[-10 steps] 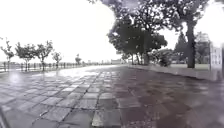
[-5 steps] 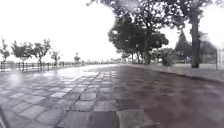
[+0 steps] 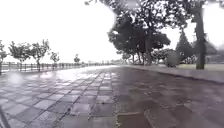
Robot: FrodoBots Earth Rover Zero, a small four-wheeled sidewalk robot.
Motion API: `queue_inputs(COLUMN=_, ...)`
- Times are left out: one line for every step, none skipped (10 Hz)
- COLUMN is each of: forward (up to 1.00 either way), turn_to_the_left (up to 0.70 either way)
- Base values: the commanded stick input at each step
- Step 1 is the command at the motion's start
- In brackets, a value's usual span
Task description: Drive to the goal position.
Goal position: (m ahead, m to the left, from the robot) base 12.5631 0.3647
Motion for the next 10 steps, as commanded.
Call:
queue_inputs(forward=1.00, turn_to_the_left=0.01)
queue_inputs(forward=1.00, turn_to_the_left=0.01)
queue_inputs(forward=1.00, turn_to_the_left=0.01)
queue_inputs(forward=1.00, turn_to_the_left=0.01)
queue_inputs(forward=1.00, turn_to_the_left=0.01)
queue_inputs(forward=1.00, turn_to_the_left=0.01)
queue_inputs(forward=1.00, turn_to_the_left=0.01)
queue_inputs(forward=1.00, turn_to_the_left=0.01)
queue_inputs(forward=1.00, turn_to_the_left=0.01)
queue_inputs(forward=1.00, turn_to_the_left=0.01)
